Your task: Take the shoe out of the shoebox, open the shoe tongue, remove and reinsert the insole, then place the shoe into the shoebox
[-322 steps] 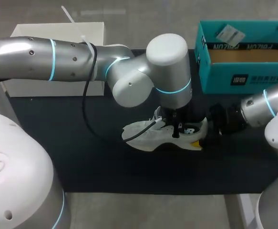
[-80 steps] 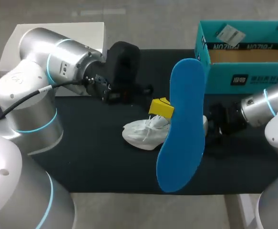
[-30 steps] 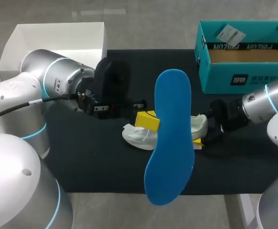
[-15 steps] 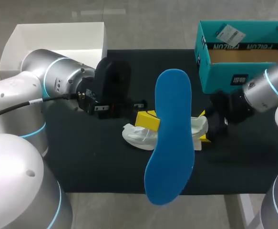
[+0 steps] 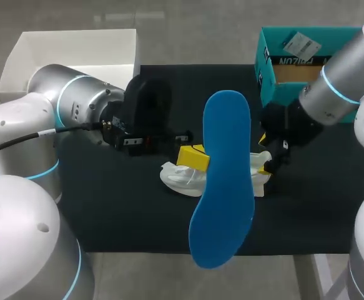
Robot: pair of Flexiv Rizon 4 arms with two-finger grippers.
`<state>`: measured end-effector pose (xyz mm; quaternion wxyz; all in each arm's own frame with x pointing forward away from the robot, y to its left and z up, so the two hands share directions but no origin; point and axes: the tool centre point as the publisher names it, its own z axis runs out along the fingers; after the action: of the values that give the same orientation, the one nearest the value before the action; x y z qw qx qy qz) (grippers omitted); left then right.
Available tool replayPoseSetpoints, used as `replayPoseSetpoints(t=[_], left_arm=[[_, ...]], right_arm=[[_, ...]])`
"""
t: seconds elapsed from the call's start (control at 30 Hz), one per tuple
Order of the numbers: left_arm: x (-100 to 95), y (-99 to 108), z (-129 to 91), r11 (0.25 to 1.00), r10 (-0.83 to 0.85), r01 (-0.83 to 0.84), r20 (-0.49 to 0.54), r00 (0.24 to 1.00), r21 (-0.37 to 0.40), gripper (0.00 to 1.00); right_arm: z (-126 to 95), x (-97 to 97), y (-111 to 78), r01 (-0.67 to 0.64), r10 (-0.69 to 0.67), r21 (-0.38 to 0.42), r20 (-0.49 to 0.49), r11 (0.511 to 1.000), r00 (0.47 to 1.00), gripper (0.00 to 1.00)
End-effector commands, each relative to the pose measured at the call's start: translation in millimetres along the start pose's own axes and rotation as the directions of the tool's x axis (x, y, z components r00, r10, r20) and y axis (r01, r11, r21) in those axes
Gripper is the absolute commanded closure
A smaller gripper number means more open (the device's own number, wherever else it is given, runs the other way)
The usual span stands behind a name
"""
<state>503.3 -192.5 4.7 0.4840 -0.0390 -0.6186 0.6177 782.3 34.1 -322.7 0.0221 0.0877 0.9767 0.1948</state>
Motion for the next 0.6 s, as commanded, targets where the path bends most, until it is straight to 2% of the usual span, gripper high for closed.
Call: replayPoseSetpoints(t=[0.03,0.23,0.6], left_arm=[[-1.7,0.8,0.3,1.0,0.001,-0.001,-0.004,1.0,0.001,1.0],[-1.7,0.8,0.3,1.0,0.001,-0.001,-0.004,1.0,0.001,1.0],[-1.7,0.8,0.3,1.0,0.001,-0.001,-0.004,1.0,0.001,1.0]], right_arm=[[-9.9,7.1,5.6,-0.006,0.008,0.28,-0.007,0.96,1.0,0.0],[-13.8,9.1,6.3,-0.044,0.053,0.374,-0.014,0.926,0.998,0.0],[-22.2,10.6,8.3,-0.077,0.083,0.358,-0.001,0.931,0.997,0.0]])
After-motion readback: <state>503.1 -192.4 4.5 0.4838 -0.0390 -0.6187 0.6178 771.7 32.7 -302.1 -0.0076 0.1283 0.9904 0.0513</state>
